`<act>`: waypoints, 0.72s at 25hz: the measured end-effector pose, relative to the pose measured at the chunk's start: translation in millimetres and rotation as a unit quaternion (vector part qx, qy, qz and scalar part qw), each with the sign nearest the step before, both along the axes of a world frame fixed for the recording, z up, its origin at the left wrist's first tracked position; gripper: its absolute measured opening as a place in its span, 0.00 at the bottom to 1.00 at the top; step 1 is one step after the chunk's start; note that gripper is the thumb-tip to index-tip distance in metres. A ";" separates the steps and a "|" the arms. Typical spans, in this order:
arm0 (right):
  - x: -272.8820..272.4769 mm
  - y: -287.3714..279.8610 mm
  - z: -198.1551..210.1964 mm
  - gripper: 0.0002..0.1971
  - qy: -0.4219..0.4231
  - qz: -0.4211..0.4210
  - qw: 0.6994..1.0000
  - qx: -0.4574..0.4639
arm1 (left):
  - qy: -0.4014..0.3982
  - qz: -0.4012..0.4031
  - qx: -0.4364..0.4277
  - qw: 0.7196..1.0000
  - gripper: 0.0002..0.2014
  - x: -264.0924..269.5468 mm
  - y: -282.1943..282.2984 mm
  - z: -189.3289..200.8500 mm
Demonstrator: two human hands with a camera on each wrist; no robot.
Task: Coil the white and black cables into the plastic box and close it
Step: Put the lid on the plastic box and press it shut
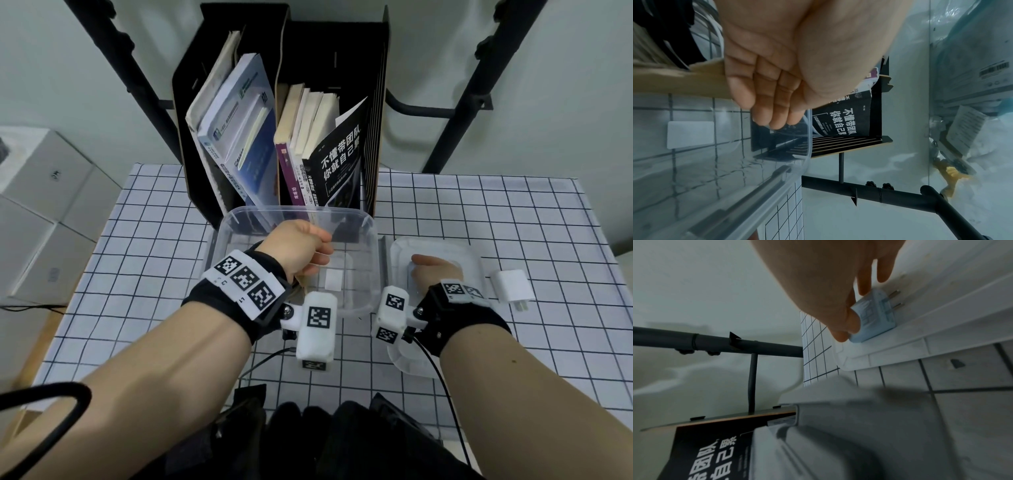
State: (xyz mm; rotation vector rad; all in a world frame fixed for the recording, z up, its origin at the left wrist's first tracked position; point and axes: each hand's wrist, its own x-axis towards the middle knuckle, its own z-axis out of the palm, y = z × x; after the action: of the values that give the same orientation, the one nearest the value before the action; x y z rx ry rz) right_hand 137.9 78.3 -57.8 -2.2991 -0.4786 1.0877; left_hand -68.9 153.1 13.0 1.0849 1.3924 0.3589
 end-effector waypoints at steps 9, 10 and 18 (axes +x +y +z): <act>3.0 3.5 -13.1 0.21 -0.127 0.219 0.956 -0.151 | -0.004 0.002 -0.003 1.000 0.12 -4.3 -0.9 1.7; 3.8 5.0 -16.0 0.21 -0.140 0.229 0.949 -0.162 | -0.005 0.003 -0.003 1.000 0.12 -5.0 -1.1 2.0; 4.0 11.7 -29.5 0.24 -0.133 0.137 0.965 -0.180 | -0.012 0.005 -0.004 1.000 0.12 -9.4 -4.1 7.7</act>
State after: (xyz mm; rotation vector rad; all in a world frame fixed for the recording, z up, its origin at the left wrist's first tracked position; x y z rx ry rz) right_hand 141.9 90.0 -87.3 -2.7831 -0.7765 1.0663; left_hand -78.3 148.9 20.6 1.0641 1.3783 0.3730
